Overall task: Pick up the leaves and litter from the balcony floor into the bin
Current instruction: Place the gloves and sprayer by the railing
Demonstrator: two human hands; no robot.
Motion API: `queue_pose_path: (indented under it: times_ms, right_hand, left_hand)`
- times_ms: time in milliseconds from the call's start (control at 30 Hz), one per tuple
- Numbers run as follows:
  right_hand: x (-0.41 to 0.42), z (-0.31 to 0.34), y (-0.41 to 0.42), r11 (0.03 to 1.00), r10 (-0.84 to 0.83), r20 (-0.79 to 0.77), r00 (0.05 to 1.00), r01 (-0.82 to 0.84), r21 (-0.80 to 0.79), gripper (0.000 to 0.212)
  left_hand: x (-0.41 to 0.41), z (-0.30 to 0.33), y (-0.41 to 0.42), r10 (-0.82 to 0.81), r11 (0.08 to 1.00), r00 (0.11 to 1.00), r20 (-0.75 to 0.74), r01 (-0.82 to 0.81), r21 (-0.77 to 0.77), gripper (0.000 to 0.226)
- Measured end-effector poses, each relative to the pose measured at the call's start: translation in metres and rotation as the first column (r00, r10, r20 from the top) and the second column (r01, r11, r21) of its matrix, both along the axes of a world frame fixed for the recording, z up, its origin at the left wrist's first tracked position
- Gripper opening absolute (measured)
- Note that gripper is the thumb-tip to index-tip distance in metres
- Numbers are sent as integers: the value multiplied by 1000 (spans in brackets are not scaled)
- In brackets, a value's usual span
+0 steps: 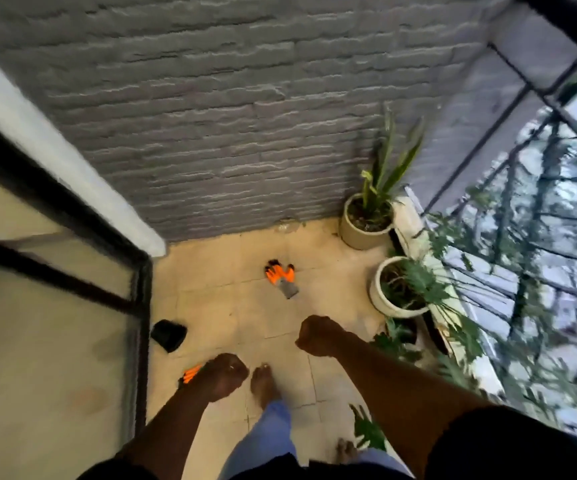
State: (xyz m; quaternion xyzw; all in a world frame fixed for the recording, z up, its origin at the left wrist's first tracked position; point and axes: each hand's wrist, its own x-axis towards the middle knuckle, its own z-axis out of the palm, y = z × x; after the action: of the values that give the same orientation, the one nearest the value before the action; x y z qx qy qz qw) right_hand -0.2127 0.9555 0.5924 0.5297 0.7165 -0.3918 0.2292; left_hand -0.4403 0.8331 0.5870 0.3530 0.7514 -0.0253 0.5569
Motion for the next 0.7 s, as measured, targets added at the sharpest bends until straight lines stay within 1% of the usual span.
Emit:
queue_pose_path:
  times_ms: [33, 133, 200, 300, 367, 400, 533, 600, 700]
  right_hand:
    - [4, 0, 5, 998, -62, 3, 998, 62, -6, 45]
    - [16, 3, 24, 962, -274, 7, 962, 274, -2, 45]
    - [26, 8, 32, 908, -419, 20, 908, 419, 25, 43]
    - [40, 14, 37, 807, -590, 48, 806, 586, 79, 41]
    - [50, 18, 30, 718, -695, 59, 716, 688, 103, 37]
    - [53, 21, 26, 676, -736, 64, 674, 728, 113, 34]
    - [73, 23, -7, 511, -860, 74, 505, 850, 128, 27]
    - [83, 23, -26, 435, -900, 79, 428, 889, 143, 27]
    - [100, 23, -54, 354, -935, 64, 348, 923, 150, 30]
  left_hand:
    - [-8, -7, 13, -36, 999, 999, 13, 36, -13, 36]
    - [-30, -33, 64, -221, 975, 975, -23, 221, 2, 25]
    - [-26, -26, 102, -301, 953, 953, -38, 302, 1, 27]
    - [-5, -5, 143, -402, 915, 913, -72, 403, 9, 8]
    - [13, -7, 160, -459, 887, 886, -62, 461, 34, 9]
    - [21, -7, 165, -478, 876, 877, -54, 480, 40, 9]
    - [57, -16, 173, -613, 790, 790, 8, 612, 24, 12]
    - [77, -18, 172, -695, 719, 719, 8, 694, 47, 9]
    - [114, -16, 163, -783, 619, 622, -14, 782, 77, 7]
